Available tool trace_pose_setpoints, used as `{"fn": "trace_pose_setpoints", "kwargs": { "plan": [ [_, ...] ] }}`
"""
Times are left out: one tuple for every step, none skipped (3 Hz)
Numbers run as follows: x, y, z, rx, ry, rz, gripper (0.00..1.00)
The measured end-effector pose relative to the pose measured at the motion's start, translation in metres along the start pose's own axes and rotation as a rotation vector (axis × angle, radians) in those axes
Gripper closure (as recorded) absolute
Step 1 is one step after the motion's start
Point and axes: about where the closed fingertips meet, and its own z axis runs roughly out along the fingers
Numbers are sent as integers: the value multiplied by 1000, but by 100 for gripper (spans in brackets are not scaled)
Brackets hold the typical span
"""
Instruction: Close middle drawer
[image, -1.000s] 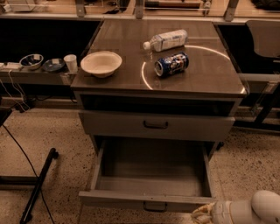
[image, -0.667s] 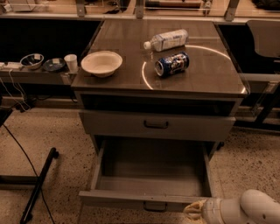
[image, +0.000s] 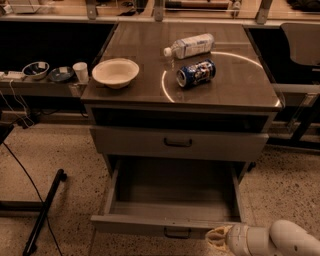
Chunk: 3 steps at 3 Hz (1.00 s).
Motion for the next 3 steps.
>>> {"fn": "trace_pose_setpoints", "kwargs": {
  "plan": [
    [0, 0, 0, 1, -1, 0, 100],
    [-6, -11, 10, 18, -22, -45, 100],
    [-15, -36, 22, 107, -76, -140, 100]
  ]
}}
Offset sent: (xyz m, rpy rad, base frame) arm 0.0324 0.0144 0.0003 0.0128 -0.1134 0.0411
